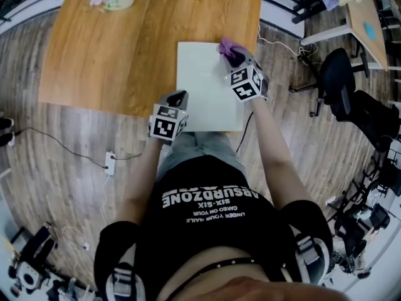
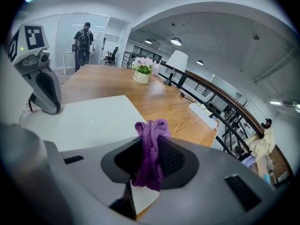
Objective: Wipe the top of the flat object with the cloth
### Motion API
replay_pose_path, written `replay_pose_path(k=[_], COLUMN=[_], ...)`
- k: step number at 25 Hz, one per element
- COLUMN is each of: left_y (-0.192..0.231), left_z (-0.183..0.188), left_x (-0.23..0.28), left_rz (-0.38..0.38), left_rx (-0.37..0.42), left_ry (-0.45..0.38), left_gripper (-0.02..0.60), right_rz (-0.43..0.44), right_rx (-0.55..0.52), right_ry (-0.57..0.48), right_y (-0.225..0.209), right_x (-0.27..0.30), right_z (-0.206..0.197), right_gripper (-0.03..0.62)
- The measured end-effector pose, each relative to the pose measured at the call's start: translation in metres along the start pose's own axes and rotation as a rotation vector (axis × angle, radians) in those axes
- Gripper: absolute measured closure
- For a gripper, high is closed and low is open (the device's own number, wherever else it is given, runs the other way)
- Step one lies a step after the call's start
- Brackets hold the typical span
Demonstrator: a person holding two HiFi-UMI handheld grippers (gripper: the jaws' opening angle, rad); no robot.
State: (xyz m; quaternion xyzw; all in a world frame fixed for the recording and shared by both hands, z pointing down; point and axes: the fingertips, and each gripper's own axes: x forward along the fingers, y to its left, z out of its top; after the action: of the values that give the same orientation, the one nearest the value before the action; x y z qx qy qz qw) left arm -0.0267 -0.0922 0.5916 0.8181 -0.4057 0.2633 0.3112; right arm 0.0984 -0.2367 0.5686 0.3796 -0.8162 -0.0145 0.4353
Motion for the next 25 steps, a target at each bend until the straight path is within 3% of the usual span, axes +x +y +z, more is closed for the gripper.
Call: replay_pose_path(k=[16,25], left_y=[-0.002,0.000], left_z=[0.003,0.003], left_x=[0.002,0.004], left_rz=[0.000,0.027], left_rx=[-0.005,0.023], left_ry=[-0.020,-0.027], left_gripper=[0.566,0.566], right_rz=[0.067,0.078], right_rx=[-0.089,-0.065], right_ry=[-0.059,-0.104], right_y=[0.033,0.036], right_x=[0.016,0.016], right_z=[0.030,0.024], right_gripper=[0.491,0.494])
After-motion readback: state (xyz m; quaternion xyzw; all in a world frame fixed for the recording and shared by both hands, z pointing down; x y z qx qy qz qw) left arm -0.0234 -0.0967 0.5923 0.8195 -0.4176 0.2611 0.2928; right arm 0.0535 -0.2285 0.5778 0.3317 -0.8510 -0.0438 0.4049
